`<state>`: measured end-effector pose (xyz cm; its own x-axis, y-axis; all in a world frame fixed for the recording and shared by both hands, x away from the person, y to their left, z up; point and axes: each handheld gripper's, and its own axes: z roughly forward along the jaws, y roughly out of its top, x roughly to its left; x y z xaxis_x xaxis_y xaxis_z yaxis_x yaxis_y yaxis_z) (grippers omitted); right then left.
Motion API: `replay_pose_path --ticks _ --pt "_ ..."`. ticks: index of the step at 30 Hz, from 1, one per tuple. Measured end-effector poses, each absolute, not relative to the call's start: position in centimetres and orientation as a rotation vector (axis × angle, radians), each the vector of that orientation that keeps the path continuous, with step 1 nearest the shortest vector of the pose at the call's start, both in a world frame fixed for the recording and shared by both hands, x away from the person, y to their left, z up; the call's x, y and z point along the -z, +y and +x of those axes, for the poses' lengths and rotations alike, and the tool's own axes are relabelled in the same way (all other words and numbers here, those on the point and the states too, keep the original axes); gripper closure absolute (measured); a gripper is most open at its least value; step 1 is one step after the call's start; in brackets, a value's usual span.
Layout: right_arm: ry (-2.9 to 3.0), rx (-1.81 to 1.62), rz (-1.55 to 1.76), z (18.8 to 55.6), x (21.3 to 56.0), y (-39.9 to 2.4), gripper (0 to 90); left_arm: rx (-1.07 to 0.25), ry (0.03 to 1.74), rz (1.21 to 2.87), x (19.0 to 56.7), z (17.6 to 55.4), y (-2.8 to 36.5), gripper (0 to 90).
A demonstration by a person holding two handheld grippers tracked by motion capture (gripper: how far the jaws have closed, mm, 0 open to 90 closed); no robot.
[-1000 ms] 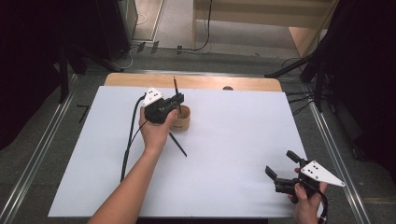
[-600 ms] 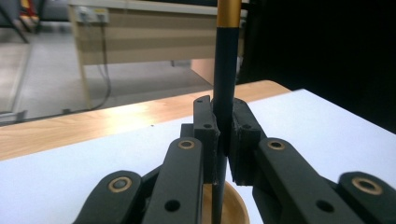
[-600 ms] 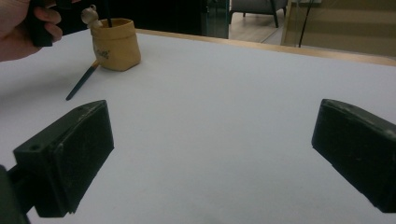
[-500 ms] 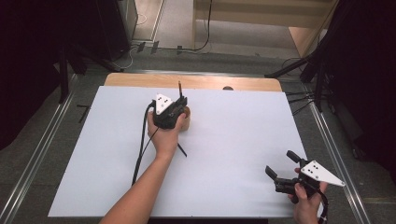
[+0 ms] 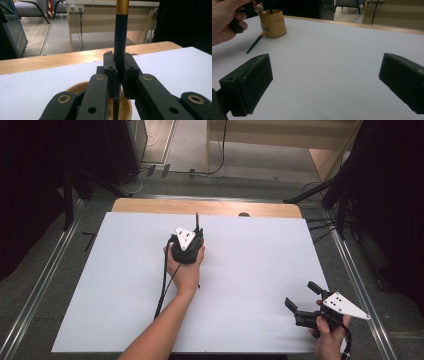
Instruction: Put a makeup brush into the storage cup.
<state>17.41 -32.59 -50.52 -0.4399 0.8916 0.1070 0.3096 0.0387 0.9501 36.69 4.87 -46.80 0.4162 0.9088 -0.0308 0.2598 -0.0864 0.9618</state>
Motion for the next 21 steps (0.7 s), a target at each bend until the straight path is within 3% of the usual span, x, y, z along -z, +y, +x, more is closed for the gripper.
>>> replay_pose_path --ticks 21 --pt "1.798 -1.407 1.213 17.5 50.6 -32.5 0.0 -0.731 1.093 1.637 48.3 36.6 4.8 83.3"
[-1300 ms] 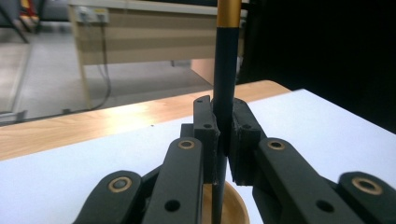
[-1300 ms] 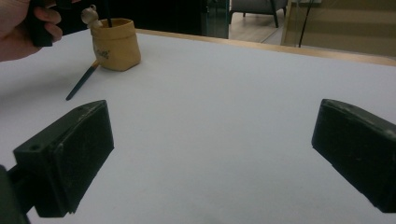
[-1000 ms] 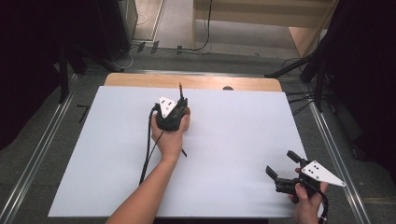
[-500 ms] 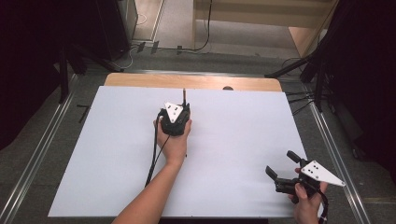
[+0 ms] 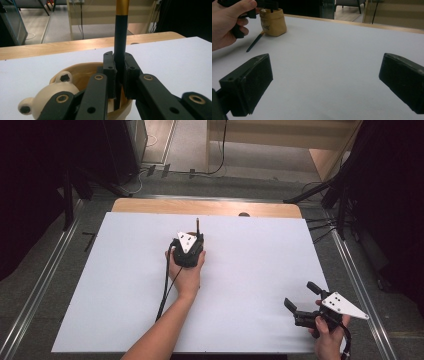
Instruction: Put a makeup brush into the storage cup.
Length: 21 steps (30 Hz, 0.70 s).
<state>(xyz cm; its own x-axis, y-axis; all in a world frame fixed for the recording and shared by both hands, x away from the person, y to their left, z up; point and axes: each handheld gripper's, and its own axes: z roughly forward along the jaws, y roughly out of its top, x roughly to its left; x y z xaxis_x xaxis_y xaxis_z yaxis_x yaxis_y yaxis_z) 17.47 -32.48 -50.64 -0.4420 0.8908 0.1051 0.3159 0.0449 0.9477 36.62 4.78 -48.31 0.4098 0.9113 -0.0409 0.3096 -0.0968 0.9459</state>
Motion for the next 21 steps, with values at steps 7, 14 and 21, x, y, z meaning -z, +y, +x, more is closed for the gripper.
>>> replay_pose_path --ticks 7,14,21 --pt "1.798 -1.408 1.212 17.5 50.6 -32.5 0.0 -0.721 1.092 1.638 48.3 36.6 4.8 79.3" --pt "1.798 -1.408 1.211 17.5 50.6 -32.5 0.0 -0.717 1.070 1.638 48.0 36.2 4.9 76.6" --pt "1.797 -1.407 1.211 17.5 50.6 -32.5 0.0 -0.692 1.056 1.643 47.7 35.5 5.7 72.6"
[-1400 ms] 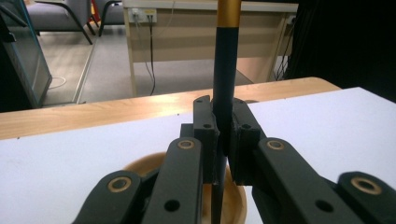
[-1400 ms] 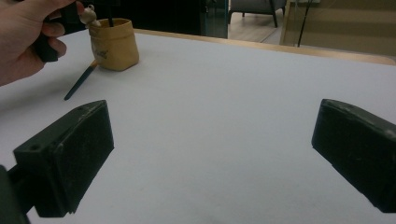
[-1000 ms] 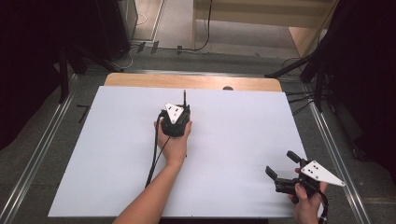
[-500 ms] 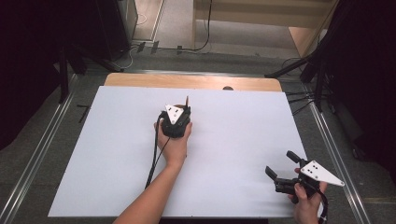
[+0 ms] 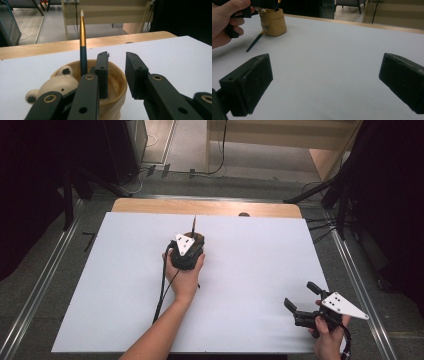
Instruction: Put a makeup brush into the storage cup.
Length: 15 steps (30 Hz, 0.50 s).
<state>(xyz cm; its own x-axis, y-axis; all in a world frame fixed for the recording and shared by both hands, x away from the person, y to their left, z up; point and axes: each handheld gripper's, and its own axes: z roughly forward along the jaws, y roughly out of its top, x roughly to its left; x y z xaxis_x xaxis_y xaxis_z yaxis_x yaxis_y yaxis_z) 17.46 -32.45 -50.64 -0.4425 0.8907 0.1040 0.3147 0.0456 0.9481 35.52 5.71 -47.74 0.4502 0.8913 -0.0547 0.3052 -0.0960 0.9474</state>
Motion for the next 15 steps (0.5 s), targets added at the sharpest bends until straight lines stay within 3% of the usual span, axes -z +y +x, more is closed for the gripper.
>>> replay_pose_path --ticks 6,15 --pt "1.796 -1.405 1.213 17.5 50.6 -32.4 0.0 -0.657 1.024 1.663 47.4 34.8 6.4 67.0" --pt "1.794 -1.401 1.214 17.5 50.6 -32.5 0.0 -0.597 0.963 1.689 46.3 33.7 7.7 49.6"
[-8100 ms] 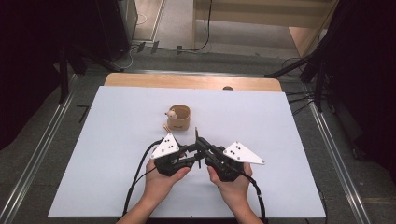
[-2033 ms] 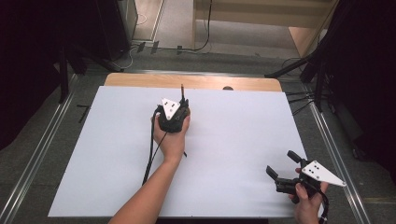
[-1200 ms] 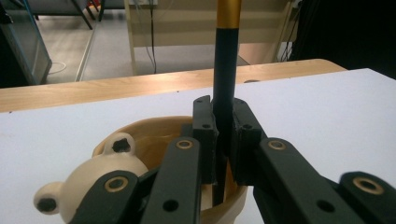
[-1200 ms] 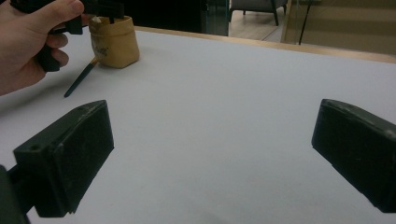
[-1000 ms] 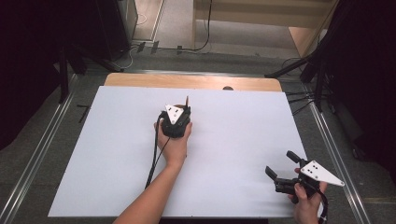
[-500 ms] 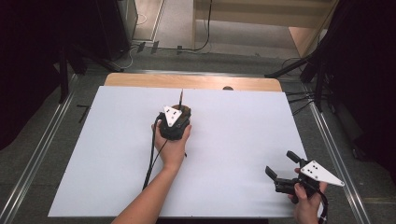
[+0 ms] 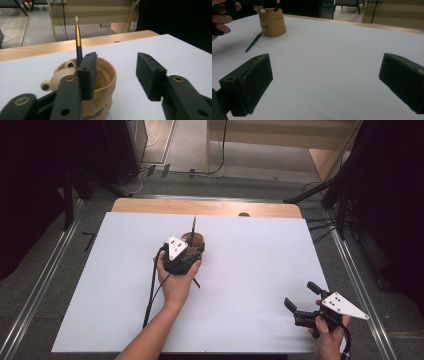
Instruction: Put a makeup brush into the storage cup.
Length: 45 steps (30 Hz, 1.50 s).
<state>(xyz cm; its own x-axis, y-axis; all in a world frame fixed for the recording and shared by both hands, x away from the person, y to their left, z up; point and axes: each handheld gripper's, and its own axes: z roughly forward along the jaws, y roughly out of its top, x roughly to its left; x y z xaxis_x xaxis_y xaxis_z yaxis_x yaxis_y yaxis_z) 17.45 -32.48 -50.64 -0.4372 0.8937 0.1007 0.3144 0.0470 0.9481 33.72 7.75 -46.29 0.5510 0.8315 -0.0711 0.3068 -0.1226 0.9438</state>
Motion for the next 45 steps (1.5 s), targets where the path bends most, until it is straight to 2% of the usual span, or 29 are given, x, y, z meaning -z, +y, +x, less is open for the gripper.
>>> replay_pose_path --ticks 4,9,15,19,20,45 --pt "1.793 -1.399 1.213 17.4 50.6 -32.5 0.0 -0.561 0.932 1.689 45.8 33.1 8.6 43.4" --pt "1.791 -1.401 1.212 17.4 50.6 -32.4 0.0 -0.499 0.914 1.688 45.3 32.5 9.9 30.9" --pt "1.795 -1.397 1.206 17.5 50.6 -32.3 0.0 -0.503 0.898 1.704 45.0 31.8 11.5 18.2" --pt "1.795 -1.395 1.206 17.4 50.6 -32.3 0.0 -0.526 0.911 1.711 45.0 31.3 12.6 1.6" --pt "1.793 -1.395 1.207 17.4 50.6 -32.3 0.0 -0.520 0.906 1.710 45.1 31.2 12.9 0.0" --pt "1.794 -1.387 1.205 17.4 50.5 -32.2 0.0 -0.471 0.899 1.734 46.7 28.6 19.8 0.0"
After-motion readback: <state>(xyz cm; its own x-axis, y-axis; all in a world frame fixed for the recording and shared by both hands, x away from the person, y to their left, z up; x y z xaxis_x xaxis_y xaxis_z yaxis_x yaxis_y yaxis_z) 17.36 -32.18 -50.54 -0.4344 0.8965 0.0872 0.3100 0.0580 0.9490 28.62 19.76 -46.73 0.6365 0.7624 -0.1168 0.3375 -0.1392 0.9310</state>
